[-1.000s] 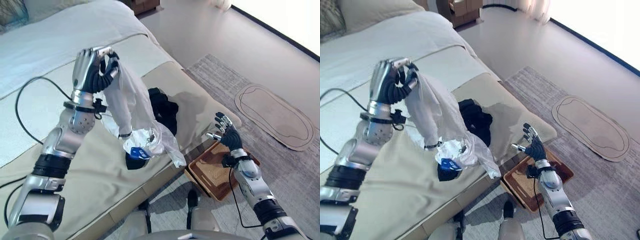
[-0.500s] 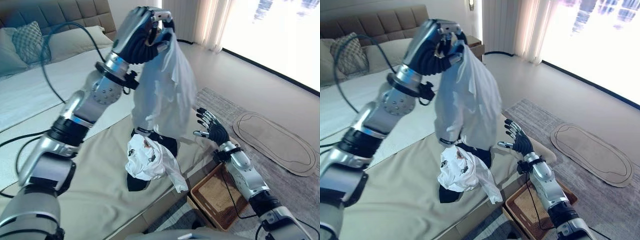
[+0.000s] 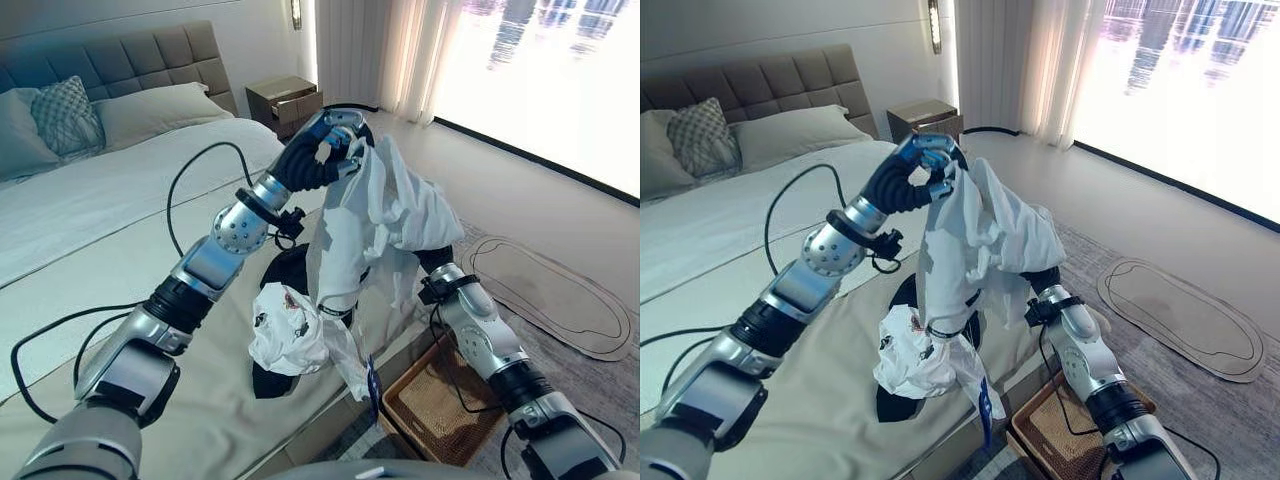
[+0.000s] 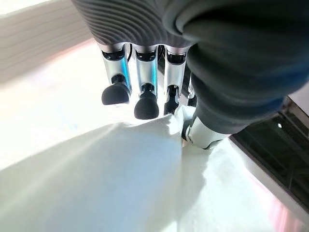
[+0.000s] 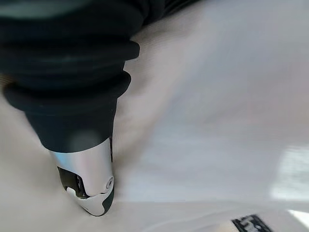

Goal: Pick up clothes into the bucket

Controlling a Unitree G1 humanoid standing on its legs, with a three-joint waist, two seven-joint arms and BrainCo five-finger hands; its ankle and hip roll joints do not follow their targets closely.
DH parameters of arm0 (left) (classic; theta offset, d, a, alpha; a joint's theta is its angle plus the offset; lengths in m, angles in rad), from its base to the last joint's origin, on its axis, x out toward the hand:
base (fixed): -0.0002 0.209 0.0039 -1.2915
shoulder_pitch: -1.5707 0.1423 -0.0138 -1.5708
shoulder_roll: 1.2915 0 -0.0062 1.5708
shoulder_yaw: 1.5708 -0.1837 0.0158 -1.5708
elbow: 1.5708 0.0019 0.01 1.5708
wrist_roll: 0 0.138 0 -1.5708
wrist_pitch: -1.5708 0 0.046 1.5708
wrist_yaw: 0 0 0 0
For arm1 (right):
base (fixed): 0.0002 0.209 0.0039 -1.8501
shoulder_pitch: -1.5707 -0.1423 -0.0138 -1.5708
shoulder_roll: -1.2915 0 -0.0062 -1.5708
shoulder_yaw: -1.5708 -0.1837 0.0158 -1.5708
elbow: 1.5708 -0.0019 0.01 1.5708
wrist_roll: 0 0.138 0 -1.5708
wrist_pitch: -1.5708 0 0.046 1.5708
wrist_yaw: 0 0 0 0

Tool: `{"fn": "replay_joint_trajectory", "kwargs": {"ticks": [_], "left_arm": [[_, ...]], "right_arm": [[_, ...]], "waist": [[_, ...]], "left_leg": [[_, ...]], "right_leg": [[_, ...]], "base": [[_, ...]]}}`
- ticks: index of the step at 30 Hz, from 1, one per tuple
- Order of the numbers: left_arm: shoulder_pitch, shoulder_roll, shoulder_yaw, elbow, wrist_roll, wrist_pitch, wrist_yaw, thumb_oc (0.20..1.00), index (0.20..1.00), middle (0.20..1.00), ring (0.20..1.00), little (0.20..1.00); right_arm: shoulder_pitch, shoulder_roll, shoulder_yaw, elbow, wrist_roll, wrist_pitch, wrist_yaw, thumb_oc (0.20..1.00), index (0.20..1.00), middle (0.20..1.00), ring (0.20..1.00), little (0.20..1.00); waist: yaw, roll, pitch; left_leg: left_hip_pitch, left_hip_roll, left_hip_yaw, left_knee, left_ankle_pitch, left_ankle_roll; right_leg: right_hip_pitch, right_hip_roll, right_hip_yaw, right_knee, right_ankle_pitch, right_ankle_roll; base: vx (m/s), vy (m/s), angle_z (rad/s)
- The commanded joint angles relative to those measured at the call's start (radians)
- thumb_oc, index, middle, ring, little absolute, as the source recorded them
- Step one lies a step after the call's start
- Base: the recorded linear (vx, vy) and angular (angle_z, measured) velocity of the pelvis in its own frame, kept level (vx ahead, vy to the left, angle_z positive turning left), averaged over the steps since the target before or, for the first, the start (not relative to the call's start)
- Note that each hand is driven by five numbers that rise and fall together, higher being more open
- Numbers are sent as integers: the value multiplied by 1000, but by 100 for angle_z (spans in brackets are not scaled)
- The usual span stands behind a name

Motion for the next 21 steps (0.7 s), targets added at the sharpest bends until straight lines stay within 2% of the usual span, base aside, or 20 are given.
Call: {"fn": "replay_joint_trajectory", "kwargs": {"ticks": [1,6,13,17,18,19,21], "left_arm": [[-18,14,70,46,-40,-37,1,200,200,200,200,200],[8,19,87,44,-19,-34,-2,200,200,200,200,200],[24,-8,110,37,-17,-43,0,200,200,200,200,200],[33,-29,119,19,-50,-52,-18,200,200,200,200,200],[37,-42,122,13,-68,-58,-26,200,200,200,200,200],[42,-50,123,10,-77,-60,-29,200,200,200,200,200],[47,-54,124,9,-84,-60,-32,200,200,200,200,200]], "right_arm": [[-54,59,-67,-87,176,-64,18,1000,1000,1000,1000,1000],[-40,49,-75,-118,221,-51,43,1000,1000,1000,1000,1000],[-46,37,-56,-108,182,-43,54,1000,1000,1000,1000,1000],[-73,52,-23,-70,188,-30,94,1000,1000,1000,1000,1000],[-92,62,-10,-37,195,-30,105,291,291,291,291,291],[-96,80,-7,-16,220,-30,113,200,200,200,200,200],[-99,96,-8,8,238,-35,114,200,200,200,200,200]], "waist": [[4,-50,-39],[4,-54,-40],[8,-59,-44],[14,-60,-45],[17,-60,-45],[19,-60,-46],[21,-60,-46]], "left_leg": [[-16,13,10,30,-25,-7],[-15,15,10,27,-23,-8],[-17,15,9,30,-24,-8],[-18,13,5,33,-26,-7],[-19,13,4,34,-27,-7],[-19,12,4,35,-28,-6],[-20,13,3,36,-29,-6]], "right_leg": [[-60,-35,10,65,28,40],[-61,-34,10,66,28,39],[-59,-33,9,62,29,39],[-59,-35,7,61,28,39],[-57,-35,8,60,28,39],[-56,-35,7,60,27,39],[-55,-36,5,60,27,39]], "base": [[0,0,0],[-2,-6,-6],[0,0,0],[0,0,0],[0,0,0],[0,0,0],[0,0,0]]}}
